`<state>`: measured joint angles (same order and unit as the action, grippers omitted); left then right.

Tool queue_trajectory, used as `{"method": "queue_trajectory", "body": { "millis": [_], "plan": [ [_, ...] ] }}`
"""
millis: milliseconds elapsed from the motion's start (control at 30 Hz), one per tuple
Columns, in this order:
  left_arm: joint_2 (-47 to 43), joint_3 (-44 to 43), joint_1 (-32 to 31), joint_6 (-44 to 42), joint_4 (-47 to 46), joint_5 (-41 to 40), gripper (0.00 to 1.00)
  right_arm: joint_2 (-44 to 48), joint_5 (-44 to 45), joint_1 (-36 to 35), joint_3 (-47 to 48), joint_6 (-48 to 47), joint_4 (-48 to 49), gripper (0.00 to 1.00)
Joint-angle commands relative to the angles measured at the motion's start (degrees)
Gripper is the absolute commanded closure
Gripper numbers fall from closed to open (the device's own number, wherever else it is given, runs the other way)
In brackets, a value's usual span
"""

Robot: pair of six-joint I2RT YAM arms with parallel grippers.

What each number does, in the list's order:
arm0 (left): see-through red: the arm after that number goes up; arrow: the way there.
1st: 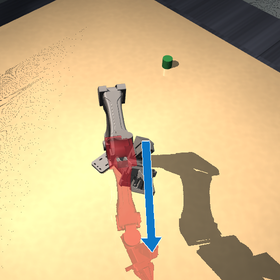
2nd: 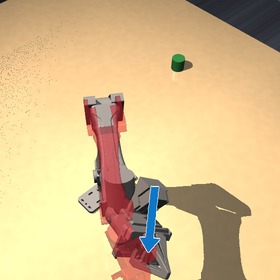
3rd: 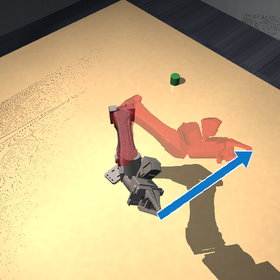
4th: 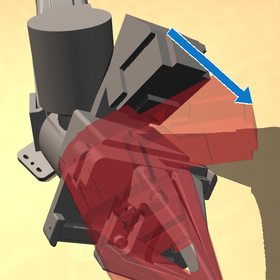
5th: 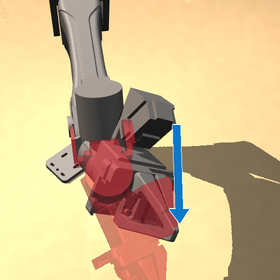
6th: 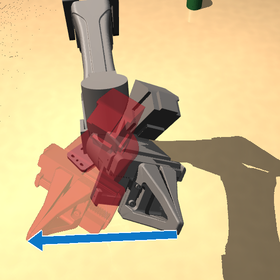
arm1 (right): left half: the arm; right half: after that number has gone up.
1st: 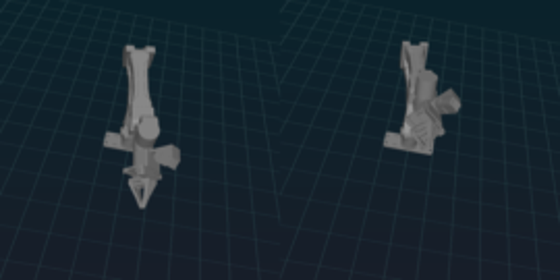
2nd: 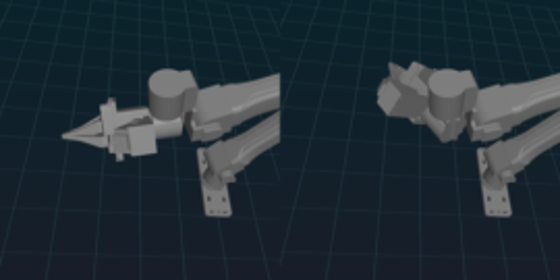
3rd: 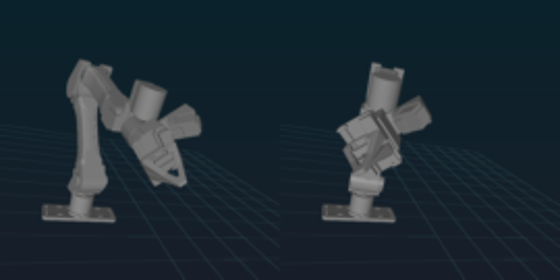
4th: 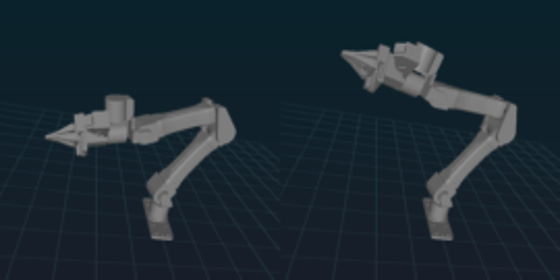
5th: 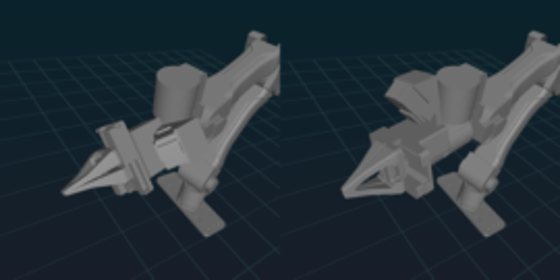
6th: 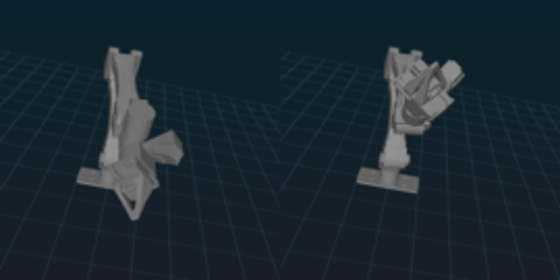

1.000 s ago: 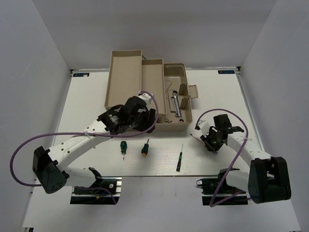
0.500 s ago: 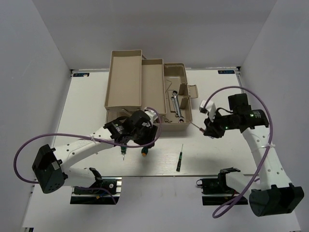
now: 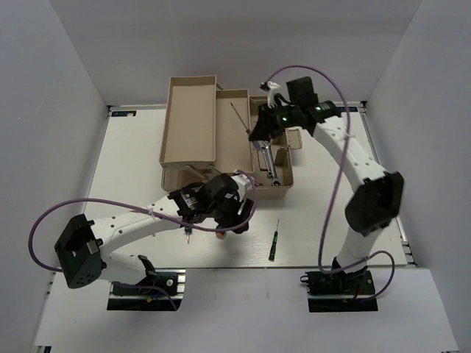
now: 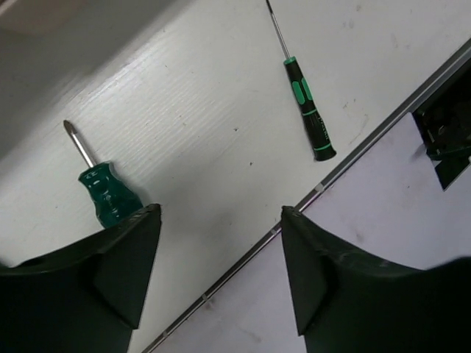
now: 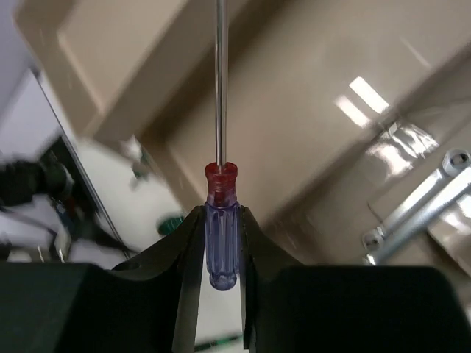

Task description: Sort the tools into containers

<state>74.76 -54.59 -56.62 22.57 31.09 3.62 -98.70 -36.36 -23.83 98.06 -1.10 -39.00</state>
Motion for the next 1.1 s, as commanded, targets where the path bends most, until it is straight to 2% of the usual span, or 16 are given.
{"method": "queue_trajectory", "body": {
  "millis": [0,67,167,233,300,433,567,733,867,900,1067],
  "plan": [
    [0.6,-2.0,-1.7,-0.4,-2.6,-0.5,0.22,-7.2,3.5,-2.7,12.2,20.6,6.8,1.0],
    [0.6,-2.0,-2.3,0.4,-2.6,-1.2,0.18,-11.0,7.1,-3.1,15.6,22.8,6.1,1.0],
    [1.8,-2.8,-3.8,1.7,-3.2,-2.6,0.17,-14.8,9.6,-4.4,18.7,22.9,5.5,1.0],
    [4.2,-5.0,-4.6,1.7,-3.2,-4.1,0.15,-16.3,9.6,-4.8,18.7,22.7,5.4,0.79],
    [6.1,-6.8,-6.0,2.2,-3.2,-4.8,0.15,-16.7,9.1,-4.6,18.7,22.4,4.7,0.63],
    [12.6,-11.1,-8.8,2.7,-1.0,-6.2,0.15,-15.0,7.2,-3.9,17.8,20.0,4.8,0.49],
    [17.3,-13.8,-10.7,4.0,0.8,-8.2,0.15,-9.7,7.4,-2.3,15.3,16.4,4.5,0.48],
    [23.0,-18.9,-13.1,6.7,4.8,-10.6,0.18,-3.5,18.3,3.2,12.0,10.8,1.0,0.52],
    [28.1,-23.0,-15.4,7.8,7.0,-12.1,0.19,4.3,20.5,12.5,0.7,9.3,1.3,0.55],
    [29.0,-23.5,-16.1,8.4,7.0,-12.1,0.21,6.3,20.3,13.5,-5.0,8.6,1.3,0.55],
    [35.2,-28.5,-17.3,9.2,8.3,-13.6,0.26,12.7,18.6,18.5,-15.5,8.0,3.1,0.55]
  ]
}}
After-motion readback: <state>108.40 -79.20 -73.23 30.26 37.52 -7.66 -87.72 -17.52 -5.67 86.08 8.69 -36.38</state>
